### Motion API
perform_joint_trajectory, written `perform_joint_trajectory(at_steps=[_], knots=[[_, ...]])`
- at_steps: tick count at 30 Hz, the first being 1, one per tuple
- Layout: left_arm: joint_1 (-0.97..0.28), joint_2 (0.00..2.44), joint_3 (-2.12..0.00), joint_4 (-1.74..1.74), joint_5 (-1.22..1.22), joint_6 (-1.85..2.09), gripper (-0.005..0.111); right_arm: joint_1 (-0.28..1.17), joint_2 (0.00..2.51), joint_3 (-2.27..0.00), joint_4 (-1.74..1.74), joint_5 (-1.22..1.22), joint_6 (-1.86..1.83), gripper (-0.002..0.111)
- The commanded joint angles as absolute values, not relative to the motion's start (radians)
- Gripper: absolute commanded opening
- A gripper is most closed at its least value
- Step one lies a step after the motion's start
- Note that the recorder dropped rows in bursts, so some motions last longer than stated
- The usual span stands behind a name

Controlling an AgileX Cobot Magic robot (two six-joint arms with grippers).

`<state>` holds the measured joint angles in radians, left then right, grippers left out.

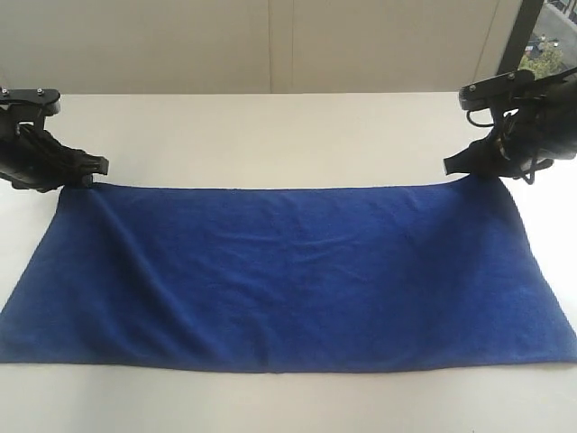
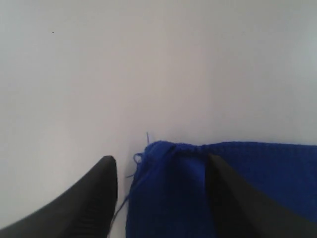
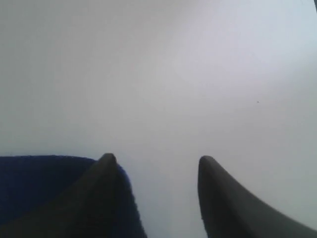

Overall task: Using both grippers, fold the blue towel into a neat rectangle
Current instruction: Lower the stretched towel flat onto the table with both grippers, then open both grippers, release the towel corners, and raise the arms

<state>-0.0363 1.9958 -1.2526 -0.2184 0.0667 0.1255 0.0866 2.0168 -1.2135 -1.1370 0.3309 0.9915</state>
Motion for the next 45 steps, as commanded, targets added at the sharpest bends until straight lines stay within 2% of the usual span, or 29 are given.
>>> perform_joint_trajectory(at_steps=[1, 5, 13, 19, 36, 41, 45], knots=[[-0.025, 1.998, -1.257, -0.23, 0.081, 0.131, 0.059, 0.08, 2.016, -1.234, -1.151, 0.433, 0.987, 0.049], [-0.021, 1.987, -1.257, -0.23, 0.083, 0.131, 0.059, 0.08, 2.016, -1.245, -1.155, 0.502, 1.003, 0.049], [-0.021, 1.965, -1.257, -0.23, 0.078, 0.131, 0.06, 0.08, 2.016, -1.245, -1.152, 0.411, 1.025, 0.05], [-0.021, 1.965, -1.258, -0.23, 0.077, 0.131, 0.074, 0.08, 2.016, -1.245, -1.136, 0.396, 1.025, 0.057], [-0.021, 1.884, -1.258, -0.164, 0.088, 0.25, 0.075, 0.081, 1.944, -1.243, -0.968, 0.429, 0.924, 0.057], [-0.021, 1.855, -1.258, -0.131, 0.192, 0.289, 0.067, 0.081, 1.913, -1.237, -0.812, 0.479, 0.707, 0.055], [-0.021, 1.823, -1.258, -0.125, 0.286, 0.287, 0.051, 0.081, 1.881, -1.206, -0.656, 0.523, 0.489, 0.041]])
